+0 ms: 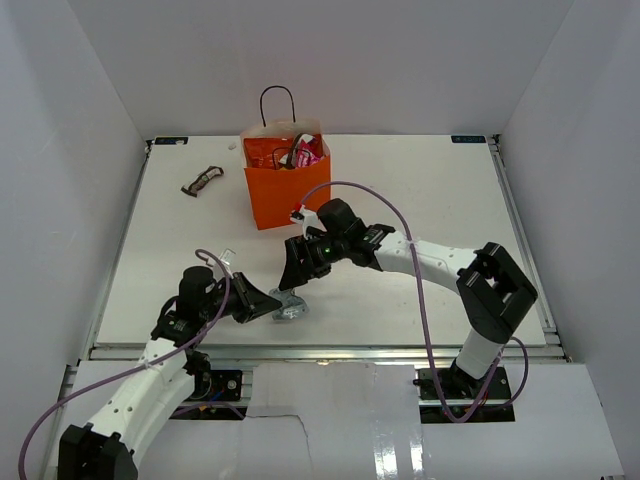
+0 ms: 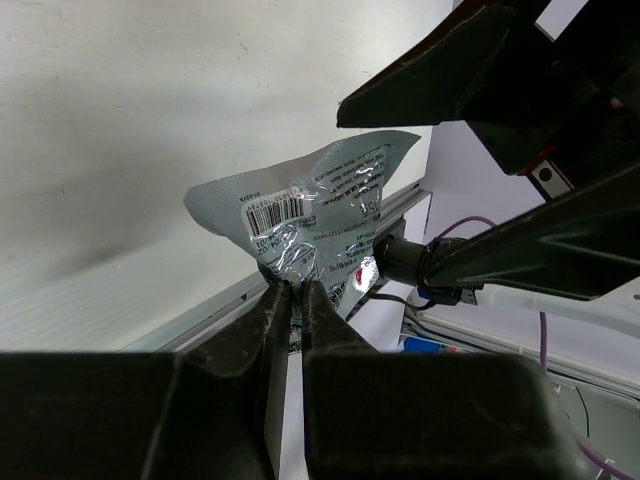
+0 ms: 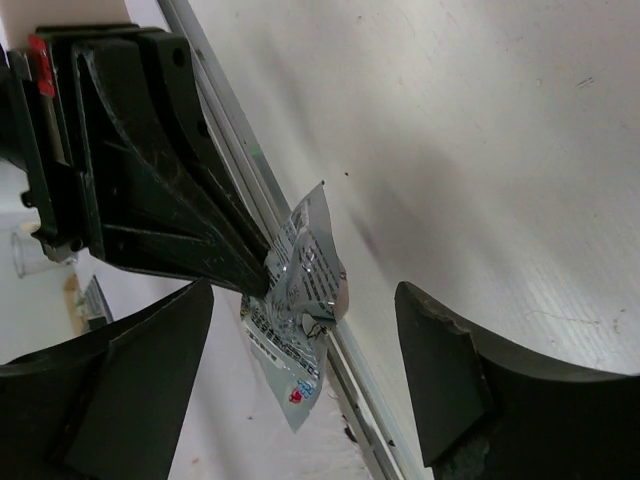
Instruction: Place the snacks into the paper bag
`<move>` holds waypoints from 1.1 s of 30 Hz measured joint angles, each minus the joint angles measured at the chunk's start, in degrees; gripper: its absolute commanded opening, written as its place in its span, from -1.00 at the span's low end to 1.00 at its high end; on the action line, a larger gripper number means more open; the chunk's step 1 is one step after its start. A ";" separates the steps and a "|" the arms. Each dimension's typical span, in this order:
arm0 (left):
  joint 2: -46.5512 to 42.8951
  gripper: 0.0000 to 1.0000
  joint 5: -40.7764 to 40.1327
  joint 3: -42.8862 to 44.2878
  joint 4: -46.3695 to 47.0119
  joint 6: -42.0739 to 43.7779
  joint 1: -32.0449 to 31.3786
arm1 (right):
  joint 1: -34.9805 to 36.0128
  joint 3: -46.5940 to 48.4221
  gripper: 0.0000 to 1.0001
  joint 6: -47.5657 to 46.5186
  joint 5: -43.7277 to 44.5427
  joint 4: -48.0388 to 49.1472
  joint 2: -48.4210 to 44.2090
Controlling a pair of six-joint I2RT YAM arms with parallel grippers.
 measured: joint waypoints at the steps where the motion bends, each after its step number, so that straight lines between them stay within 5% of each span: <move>1: 0.07 -0.93 0.02 0.00 0.07 -0.26 -0.13 | 0.04 0.00 0.51 1.05 -0.15 0.55 0.28; 9: 2.69 -0.92 1.07 -0.02 1.18 -0.66 -0.42 | 1.18 -0.17 -0.03 5.31 -0.96 4.92 0.76; 17: 1.60 -0.92 1.40 -1.53 2.58 -1.79 -0.50 | 1.25 -1.57 -0.27 5.99 -1.51 7.13 0.76; 24: -0.48 -0.90 1.77 -2.36 3.34 -2.93 -0.70 | 1.40 -1.75 -0.84 4.37 -1.55 7.58 0.83; 27: -0.76 -0.85 1.81 -2.38 3.34 -3.17 -0.76 | 1.46 -1.75 -0.85 3.63 -1.84 7.91 1.07; 29: -0.76 -0.65 1.86 -2.36 3.34 -3.37 -0.79 | 1.46 -1.70 -0.85 2.08 -2.56 8.02 1.16; 33: -1.36 0.29 2.67 -2.14 4.61 -3.32 -0.81 | 1.44 0.07 -0.85 -5.31 -7.65 6.99 1.60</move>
